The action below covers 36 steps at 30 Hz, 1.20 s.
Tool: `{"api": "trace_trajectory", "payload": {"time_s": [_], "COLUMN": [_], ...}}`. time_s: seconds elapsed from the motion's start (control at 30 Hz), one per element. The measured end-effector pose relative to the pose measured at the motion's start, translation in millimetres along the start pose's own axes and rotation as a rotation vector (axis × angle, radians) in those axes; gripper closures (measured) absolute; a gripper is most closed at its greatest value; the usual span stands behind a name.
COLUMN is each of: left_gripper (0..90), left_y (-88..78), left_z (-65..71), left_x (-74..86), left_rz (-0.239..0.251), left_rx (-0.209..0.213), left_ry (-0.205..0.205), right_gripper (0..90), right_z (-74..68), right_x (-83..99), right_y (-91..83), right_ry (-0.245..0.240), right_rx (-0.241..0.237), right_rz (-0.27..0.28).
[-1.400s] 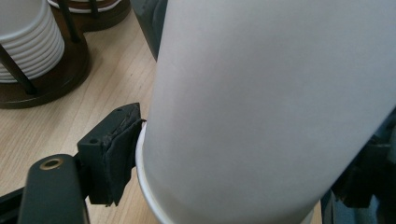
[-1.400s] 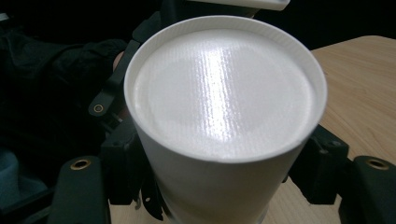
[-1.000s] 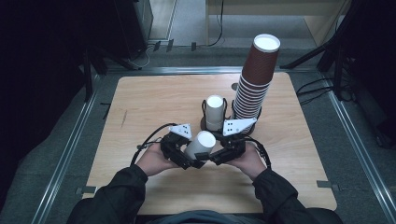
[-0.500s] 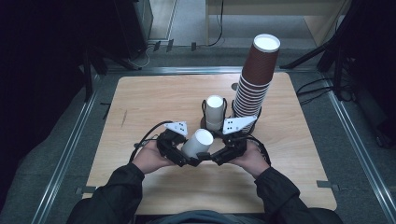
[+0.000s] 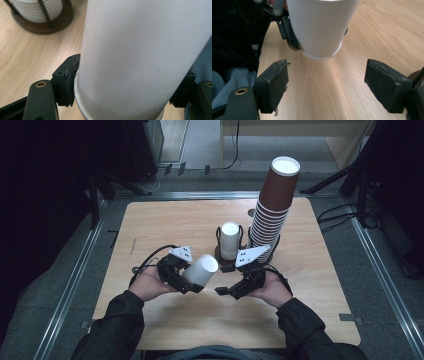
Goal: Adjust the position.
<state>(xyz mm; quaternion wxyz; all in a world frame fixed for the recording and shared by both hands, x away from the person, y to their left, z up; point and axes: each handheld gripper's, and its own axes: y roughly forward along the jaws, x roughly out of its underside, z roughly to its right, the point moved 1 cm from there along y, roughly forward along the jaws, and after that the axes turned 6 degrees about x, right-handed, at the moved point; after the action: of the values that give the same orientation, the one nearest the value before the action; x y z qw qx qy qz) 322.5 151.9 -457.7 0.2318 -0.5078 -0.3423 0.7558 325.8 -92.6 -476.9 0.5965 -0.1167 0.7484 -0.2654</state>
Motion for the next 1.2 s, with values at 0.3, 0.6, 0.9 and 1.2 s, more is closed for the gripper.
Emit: {"api": "trace_trajectory", "payload": {"time_s": [0.3, 0.6, 0.9, 1.2], "left_gripper": [25.5, 25.5, 25.8, 25.9], "left_y": [5.9, 23.3, 39.0, 52.1], "left_z": [-3.7, -6.0, -3.0, 6.4], "left_x": [-0.4, -3.1, -8.5, -13.3], "left_rz": [-0.111, -0.239, -0.305, -0.336], "left_rx": [-0.021, -0.049, -0.028, 0.01], "left_ry": [0.012, 0.019, 0.052, 0.092], "right_gripper": [20.0, 19.9, 19.8, 20.1], "right_z": [1.0, 0.4, -0.9, -6.6], "right_x": [3.6, 6.9, 5.3, 1.5], "right_y": [1.6, 5.4, 7.5, 12.7], "right_ry": [-0.007, -0.016, -0.024, -0.051], "right_rx": [0.007, 0.02, 0.024, 0.011], "right_rz": [-0.038, -0.08, -0.083, -0.093]}}
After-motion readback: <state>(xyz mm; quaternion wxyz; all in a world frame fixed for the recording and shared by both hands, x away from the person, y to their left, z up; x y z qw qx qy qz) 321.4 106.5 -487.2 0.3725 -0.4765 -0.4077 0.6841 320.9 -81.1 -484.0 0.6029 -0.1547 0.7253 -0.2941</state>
